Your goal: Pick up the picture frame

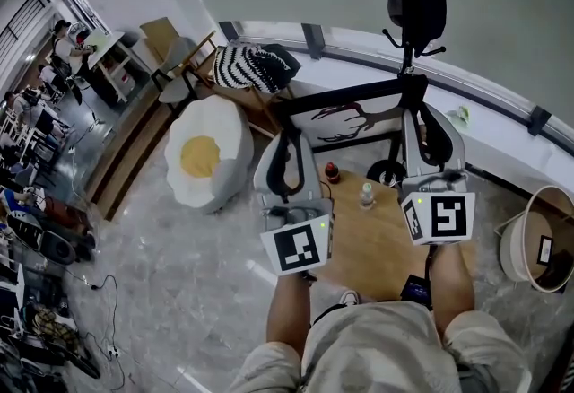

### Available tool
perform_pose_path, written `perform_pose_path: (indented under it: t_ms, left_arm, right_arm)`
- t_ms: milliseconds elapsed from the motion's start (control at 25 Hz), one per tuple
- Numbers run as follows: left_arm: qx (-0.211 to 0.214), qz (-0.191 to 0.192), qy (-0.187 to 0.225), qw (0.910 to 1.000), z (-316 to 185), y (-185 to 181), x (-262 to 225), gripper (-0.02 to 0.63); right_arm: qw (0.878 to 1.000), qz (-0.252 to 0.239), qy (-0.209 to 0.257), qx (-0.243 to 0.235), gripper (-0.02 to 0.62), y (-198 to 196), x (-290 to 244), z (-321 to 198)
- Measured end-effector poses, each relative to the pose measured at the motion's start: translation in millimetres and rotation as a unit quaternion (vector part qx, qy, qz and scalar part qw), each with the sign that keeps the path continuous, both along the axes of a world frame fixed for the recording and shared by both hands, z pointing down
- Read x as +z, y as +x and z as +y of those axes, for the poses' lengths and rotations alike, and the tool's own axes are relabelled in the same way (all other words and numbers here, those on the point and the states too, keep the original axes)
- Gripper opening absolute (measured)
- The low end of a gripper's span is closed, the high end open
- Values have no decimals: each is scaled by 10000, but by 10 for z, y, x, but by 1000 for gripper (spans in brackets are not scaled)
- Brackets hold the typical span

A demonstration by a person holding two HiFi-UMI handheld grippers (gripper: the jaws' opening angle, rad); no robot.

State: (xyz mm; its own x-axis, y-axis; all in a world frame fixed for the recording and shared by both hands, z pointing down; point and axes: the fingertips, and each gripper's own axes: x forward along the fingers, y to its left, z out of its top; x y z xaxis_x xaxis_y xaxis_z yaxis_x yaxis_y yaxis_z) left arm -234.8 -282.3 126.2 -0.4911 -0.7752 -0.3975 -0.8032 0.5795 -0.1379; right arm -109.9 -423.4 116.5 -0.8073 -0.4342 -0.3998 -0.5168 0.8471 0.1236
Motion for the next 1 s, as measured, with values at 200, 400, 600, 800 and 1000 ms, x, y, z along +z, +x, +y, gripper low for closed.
perform_pose_path:
  t_ms: [200, 400, 600, 800, 1000]
  left_arm:
    - [21, 49, -57, 10000, -13, -1, 27, 80]
    - [26, 45, -43, 10000, -27, -21, 23, 81]
    - [6, 167, -105, 9998, -36, -35, 54, 80]
    - [20, 183, -129, 9997, -40, -40, 61, 80]
    - [24, 174, -181, 9997, -66, -50, 42, 81]
  right_arm:
    - [10000, 42, -54, 13, 69, -6, 17, -17]
    - [9999, 68, -77, 29, 69, -15, 23, -23]
    - [9999, 117, -84, 52, 69, -19, 37, -23]
    - [9999, 132, -89, 45, 69, -22, 39, -26]
    - [9998, 132, -119, 99, 69, -29, 33, -47]
